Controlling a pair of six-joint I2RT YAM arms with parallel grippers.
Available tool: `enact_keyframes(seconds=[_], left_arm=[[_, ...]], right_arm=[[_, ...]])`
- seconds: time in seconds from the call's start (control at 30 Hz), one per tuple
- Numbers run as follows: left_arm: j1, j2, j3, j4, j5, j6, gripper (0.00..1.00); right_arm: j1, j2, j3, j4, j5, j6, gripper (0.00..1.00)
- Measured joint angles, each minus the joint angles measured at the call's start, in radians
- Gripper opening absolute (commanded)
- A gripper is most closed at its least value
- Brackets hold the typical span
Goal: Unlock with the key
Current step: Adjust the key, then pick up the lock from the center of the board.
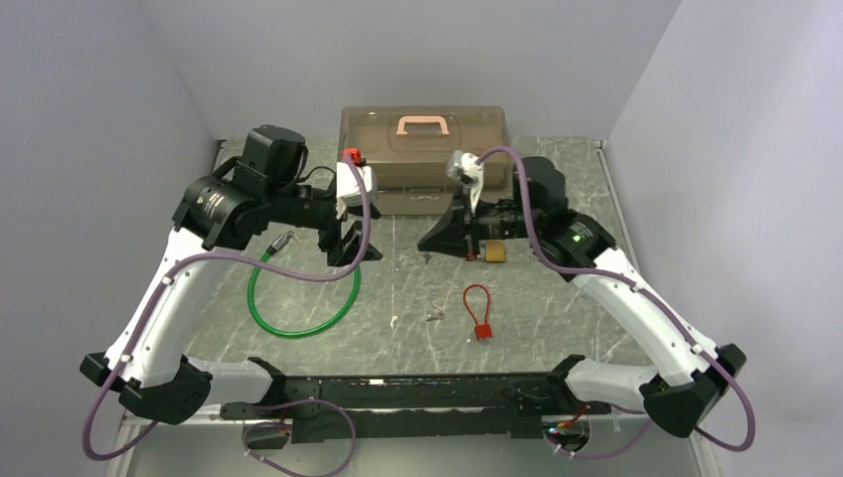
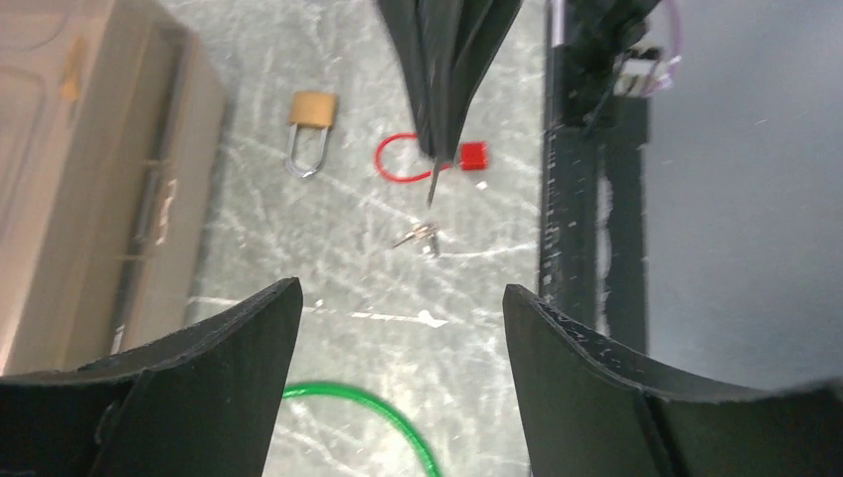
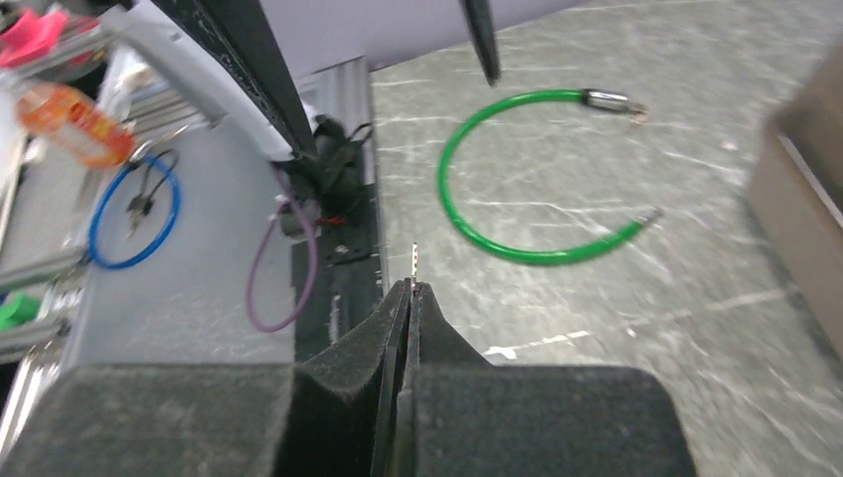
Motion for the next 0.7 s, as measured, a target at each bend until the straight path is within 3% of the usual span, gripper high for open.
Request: enact_keyframes(seconds=[0.1,0.33,0.53,0.7], left_arm=[[0.005,0.019,-0.006,0.006,-0.064,0.077,0.84],[-0.036,0.143,-0.076,0.031,-0.105,0.312,0.81],[-0.252,0.314,-0.211,0.052,-0.163,0.607,0.82],[-0.391,0.465,-0.197,0.074,-0.166,0.781,0.84]], right_arm=[[-0.072,-0.063,-0.039,0.004,0.072,0.025,0.00],[-0.201,-0.203,-0.141,0.049,0.363,0.112,0.00],[-0.214,-0.292,-0.191,0.052,0.629,0.158,0.00],[-0.229,-0.369,-0.208,0.056,0.753,0.190,0.00]])
